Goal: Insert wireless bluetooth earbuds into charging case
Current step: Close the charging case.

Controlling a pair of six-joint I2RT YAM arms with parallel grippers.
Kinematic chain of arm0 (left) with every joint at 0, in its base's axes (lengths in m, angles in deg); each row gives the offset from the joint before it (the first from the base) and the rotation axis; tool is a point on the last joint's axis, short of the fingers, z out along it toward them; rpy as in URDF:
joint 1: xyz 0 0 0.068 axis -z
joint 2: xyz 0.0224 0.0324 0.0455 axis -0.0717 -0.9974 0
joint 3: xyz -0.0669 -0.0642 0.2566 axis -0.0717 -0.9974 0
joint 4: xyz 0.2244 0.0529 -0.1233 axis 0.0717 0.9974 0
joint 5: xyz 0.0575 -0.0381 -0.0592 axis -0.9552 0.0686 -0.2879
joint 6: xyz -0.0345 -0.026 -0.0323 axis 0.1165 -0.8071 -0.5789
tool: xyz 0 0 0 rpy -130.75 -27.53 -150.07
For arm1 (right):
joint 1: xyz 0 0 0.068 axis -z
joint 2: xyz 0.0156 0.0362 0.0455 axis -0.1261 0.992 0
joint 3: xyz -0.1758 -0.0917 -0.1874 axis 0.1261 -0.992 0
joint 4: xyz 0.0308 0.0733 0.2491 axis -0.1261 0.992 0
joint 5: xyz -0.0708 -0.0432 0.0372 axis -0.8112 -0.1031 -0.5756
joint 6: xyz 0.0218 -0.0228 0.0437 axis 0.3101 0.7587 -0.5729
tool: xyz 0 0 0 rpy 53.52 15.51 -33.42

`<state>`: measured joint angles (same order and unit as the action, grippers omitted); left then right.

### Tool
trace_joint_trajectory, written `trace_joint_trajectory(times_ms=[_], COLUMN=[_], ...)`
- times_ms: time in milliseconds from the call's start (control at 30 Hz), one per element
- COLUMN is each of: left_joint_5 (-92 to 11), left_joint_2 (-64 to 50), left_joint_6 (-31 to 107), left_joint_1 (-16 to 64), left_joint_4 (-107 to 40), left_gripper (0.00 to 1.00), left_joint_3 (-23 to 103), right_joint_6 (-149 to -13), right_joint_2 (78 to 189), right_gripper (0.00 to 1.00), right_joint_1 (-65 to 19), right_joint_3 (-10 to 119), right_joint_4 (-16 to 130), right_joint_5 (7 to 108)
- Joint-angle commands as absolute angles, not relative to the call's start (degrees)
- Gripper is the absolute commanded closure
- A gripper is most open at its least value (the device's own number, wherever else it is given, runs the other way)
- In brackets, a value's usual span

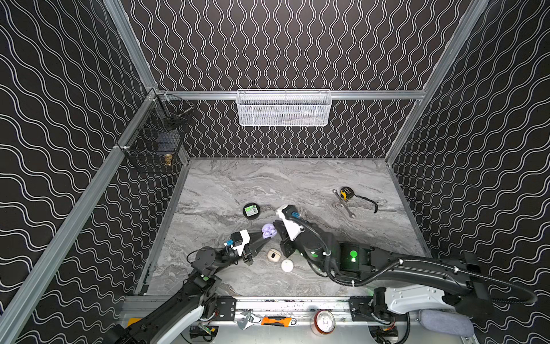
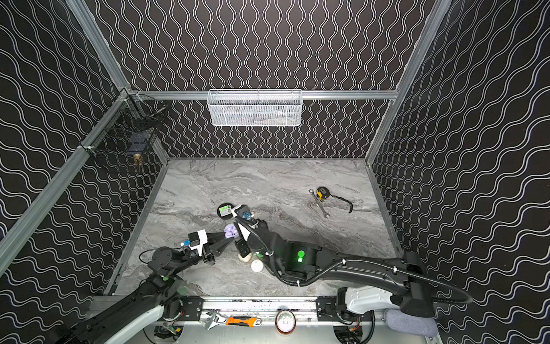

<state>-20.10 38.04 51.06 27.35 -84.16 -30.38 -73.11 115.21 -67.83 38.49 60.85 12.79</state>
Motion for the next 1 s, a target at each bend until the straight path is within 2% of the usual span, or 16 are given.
trace_joint_trajectory(times_ms=[0, 67, 167, 533, 967], left_joint_5=[-16.52, -14.7, -13.17, -12.92, -14.21], left_joint_2=[36.97, 35.62, 33.84, 31.16, 31.68], left_joint_6=[51.51, 51.11, 50.75, 49.84, 50.08], left_joint_1=[27.6, 27.88, 28.2, 28.49, 28.42], left_joint_4=[-89.09, -91.45, -93.93, -96.46, -93.88], left_gripper=[1.0, 1.0, 1.0, 1.0, 1.0], left_joint_3=[-30.11, -29.94, -30.03, -29.81, -29.41], right_joint_6=[-76.89, -78.85, -78.58, -74.42, -72.84], right_joint_2=[113.24, 113.13, 115.12, 120.1, 112.58], right_gripper=[0.89, 0.89, 0.86, 0.76, 0.74], right_joint_1=[-63.08, -57.91, -54.71, -54.71, -56.47], right_joint_3=[38.51, 37.61, 37.31, 36.89, 28.38], right_joint_4=[63.17, 63.6, 64.19, 59.38, 52.31], right_joint_5=[14.11, 19.04, 22.07, 36.85, 45.04])
